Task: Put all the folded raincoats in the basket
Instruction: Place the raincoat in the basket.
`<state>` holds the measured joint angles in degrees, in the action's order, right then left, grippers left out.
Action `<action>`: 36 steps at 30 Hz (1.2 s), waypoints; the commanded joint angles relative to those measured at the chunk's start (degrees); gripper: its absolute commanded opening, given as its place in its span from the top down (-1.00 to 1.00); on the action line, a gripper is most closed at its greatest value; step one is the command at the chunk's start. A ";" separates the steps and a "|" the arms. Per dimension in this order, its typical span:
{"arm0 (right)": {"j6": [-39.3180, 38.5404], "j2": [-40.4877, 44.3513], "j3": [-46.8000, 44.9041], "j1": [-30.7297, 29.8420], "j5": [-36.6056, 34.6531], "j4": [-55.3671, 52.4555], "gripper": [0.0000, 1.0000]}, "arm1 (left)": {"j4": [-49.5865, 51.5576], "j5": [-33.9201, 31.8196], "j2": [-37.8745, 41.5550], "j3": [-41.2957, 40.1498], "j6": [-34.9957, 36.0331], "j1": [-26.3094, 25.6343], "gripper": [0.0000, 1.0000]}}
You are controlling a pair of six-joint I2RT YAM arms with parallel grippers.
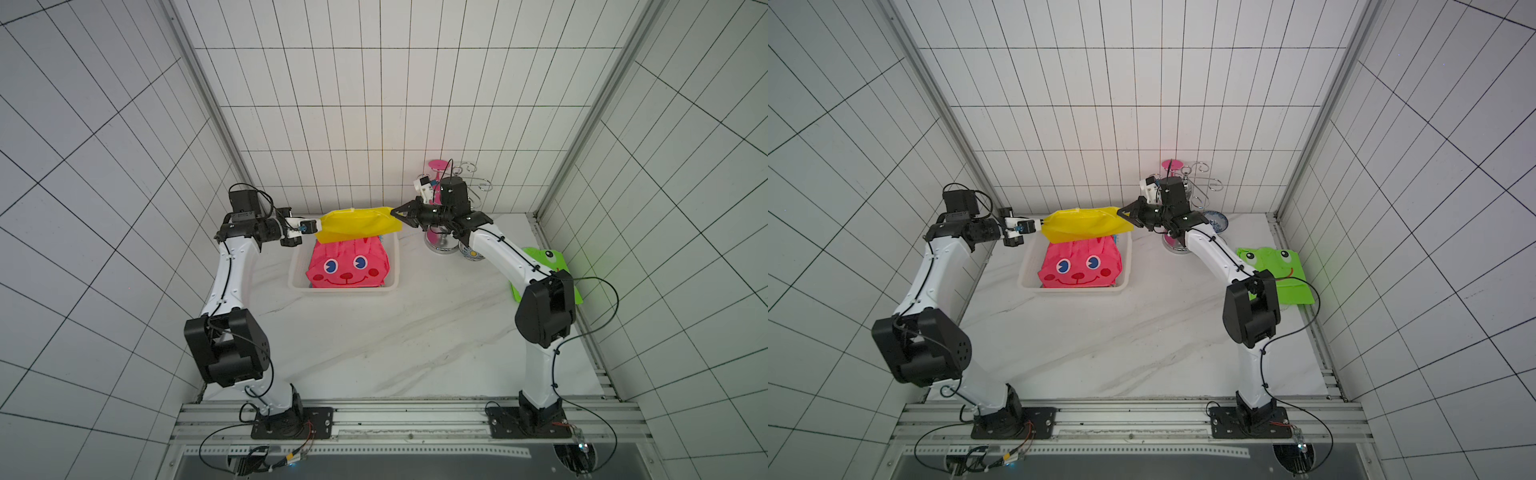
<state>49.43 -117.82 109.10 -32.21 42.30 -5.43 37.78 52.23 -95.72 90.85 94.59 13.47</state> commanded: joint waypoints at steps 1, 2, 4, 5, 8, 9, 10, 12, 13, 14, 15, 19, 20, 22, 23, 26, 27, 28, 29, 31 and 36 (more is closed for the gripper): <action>-3.83 -4.26 7.33 -1.14 -0.30 5.66 1.00 | -14.79 -1.80 -2.16 0.06 -4.98 1.25 1.00; -4.12 -5.77 9.32 -1.36 -0.21 5.86 1.00 | -16.13 -1.42 -2.76 0.43 -5.42 1.63 1.00; -4.25 -7.42 11.27 -1.46 -0.51 6.57 1.00 | -15.69 0.14 -3.98 2.07 -5.16 2.25 1.00; -4.38 -7.97 11.42 -1.54 -0.72 7.07 1.00 | -14.91 0.96 -4.84 2.97 -4.57 2.65 1.00; -5.50 -8.77 9.96 -1.99 -0.91 7.67 1.00 | -14.25 -0.05 -5.68 1.88 -0.74 3.05 1.00; -5.90 -8.79 8.77 -2.12 -0.85 7.95 1.00 | -14.28 -0.59 -5.55 0.31 0.89 3.13 1.00; -6.01 -8.58 7.26 -2.31 -0.82 8.46 1.00 | -14.30 -0.77 -5.40 -1.20 2.17 3.26 1.00; -5.51 -7.81 3.28 -2.48 -0.85 9.75 1.00 | -13.39 -0.64 -4.80 -4.57 4.43 3.64 1.00; -5.26 -7.38 1.44 -2.65 -0.71 10.64 1.00 | -12.43 -0.56 -4.60 -5.79 5.70 3.82 1.00; -5.07 -6.90 -0.34 -2.76 -0.59 10.96 1.00 | -10.59 -0.56 -4.21 -7.15 7.50 3.96 1.00; -5.13 -6.52 -1.83 -2.90 -0.39 11.13 1.00 | -9.08 -0.72 -3.85 -8.55 9.29 4.18 1.00; -5.16 -5.58 -6.04 -3.82 -0.56 11.25 1.00 | -5.69 -2.36 -2.89 -13.54 15.45 4.46 1.00; -4.86 -5.49 -6.98 -3.99 -0.72 11.63 1.00 | -5.48 -2.53 -2.95 -14.29 15.54 4.54 1.00; -3.74 -5.45 -8.43 -4.41 -0.49 12.91 1.00 | -4.39 -2.27 -3.13 -14.94 15.99 4.71 1.00; -3.19 -5.45 -9.00 -4.59 -0.32 13.31 1.00 | -3.08 -2.11 -3.13 -15.20 16.55 4.72 1.00; -2.18 -4.85 -10.82 -4.97 0.27 13.61 1.00 | -1.82 -1.87 -2.00 -17.41 17.85 4.80 1.00; -2.07 -4.54 -11.52 -5.09 0.48 13.56 1.00 | -1.98 -2.10 -1.57 -18.48 18.26 4.80 1.00; -1.90 -4.13 -12.18 -5.21 0.46 13.54 1.00 | -2.18 -2.48 -1.32 -19.38 18.42 4.80 1.00; -1.40 -3.76 -13.05 -5.26 0.54 13.71 1.00 | -2.27 -2.90 -1.14 -20.23 18.69 4.76 0.97; -0.57 -3.00 -14.75 -5.47 0.83 14.55 1.00 | -2.19 -3.27 -0.80 -21.29 18.66 4.98 0.89; 3.09 -1.15 -18.94 -6.69 1.28 16.24 0.72 | 0.40 -2.46 1.05 -22.92 18.79 5.59 0.61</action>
<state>50.26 -122.04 92.49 -37.65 42.72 7.90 35.79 49.23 -97.14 68.62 112.92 18.50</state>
